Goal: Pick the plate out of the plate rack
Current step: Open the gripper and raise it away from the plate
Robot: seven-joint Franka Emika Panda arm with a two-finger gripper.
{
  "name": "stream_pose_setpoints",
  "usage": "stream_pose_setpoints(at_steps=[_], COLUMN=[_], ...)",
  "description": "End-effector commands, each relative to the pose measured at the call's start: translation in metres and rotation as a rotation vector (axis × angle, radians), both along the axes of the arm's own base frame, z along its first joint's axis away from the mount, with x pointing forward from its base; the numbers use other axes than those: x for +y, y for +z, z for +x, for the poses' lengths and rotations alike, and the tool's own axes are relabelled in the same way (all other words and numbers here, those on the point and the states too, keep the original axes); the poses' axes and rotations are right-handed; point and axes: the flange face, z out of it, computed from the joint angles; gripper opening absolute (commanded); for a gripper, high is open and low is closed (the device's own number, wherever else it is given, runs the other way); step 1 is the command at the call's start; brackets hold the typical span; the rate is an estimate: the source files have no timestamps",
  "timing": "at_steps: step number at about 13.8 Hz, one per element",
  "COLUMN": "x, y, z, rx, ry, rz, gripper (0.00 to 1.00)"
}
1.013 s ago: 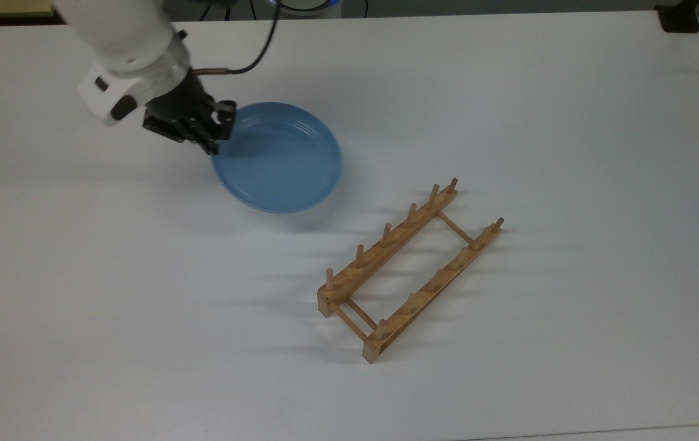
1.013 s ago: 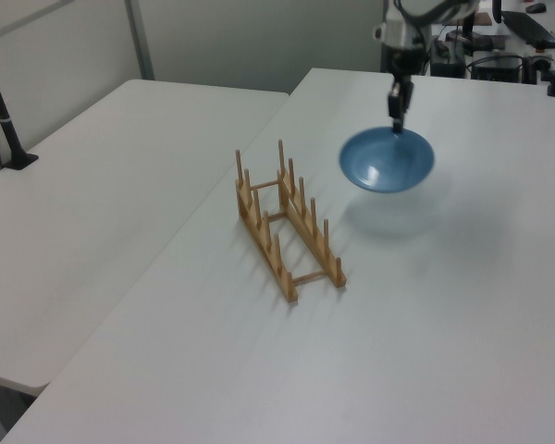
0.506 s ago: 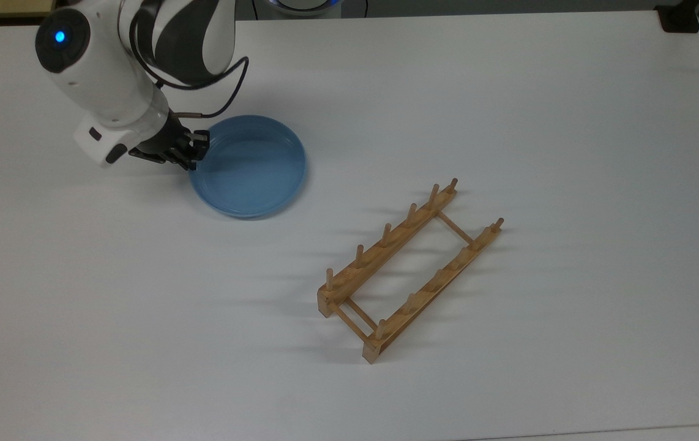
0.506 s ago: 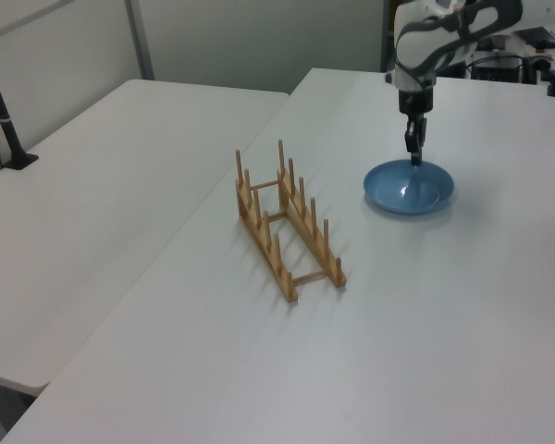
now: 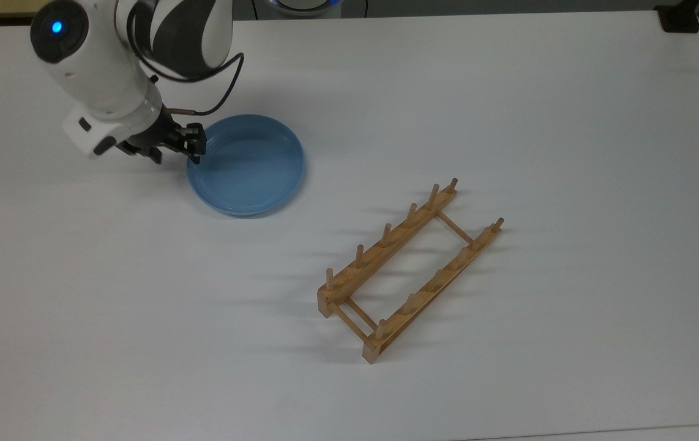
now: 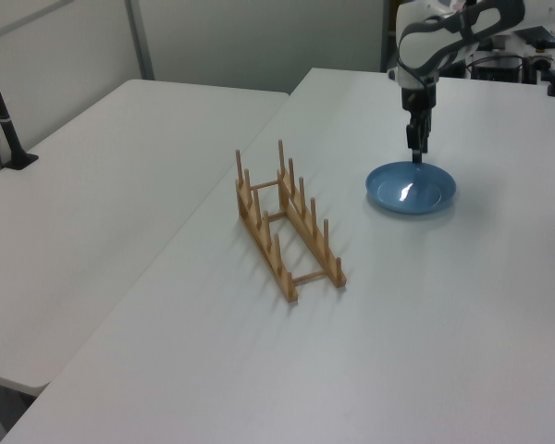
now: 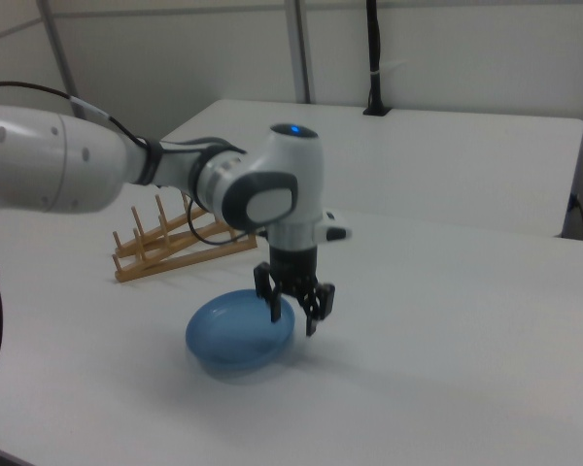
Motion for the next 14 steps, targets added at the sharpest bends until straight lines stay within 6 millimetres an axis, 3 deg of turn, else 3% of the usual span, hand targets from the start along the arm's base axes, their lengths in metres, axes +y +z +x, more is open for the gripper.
stream_pose_setpoints(at_steps=[1, 5, 7, 8, 10, 14], x=[0.044, 0.105, 0.121, 0.126, 0.115, 0.118], y=[0.094, 0.151, 0.167, 0.173, 0.186, 0.182], z=[-0.006, -0.023, -0.030, -0.031, -0.036, -0.034], rx=[-0.040, -0.032, -0.036, -0.047, -0.070, -0.063], ry=[-0.092, 0.018, -0.006, -0.020, -0.052, -0.050], rz=[-0.132, -0.152, -0.187, -0.198, -0.194, -0.197], gripper=[1.00, 1.00, 1.00, 1.00, 1.00, 1.00])
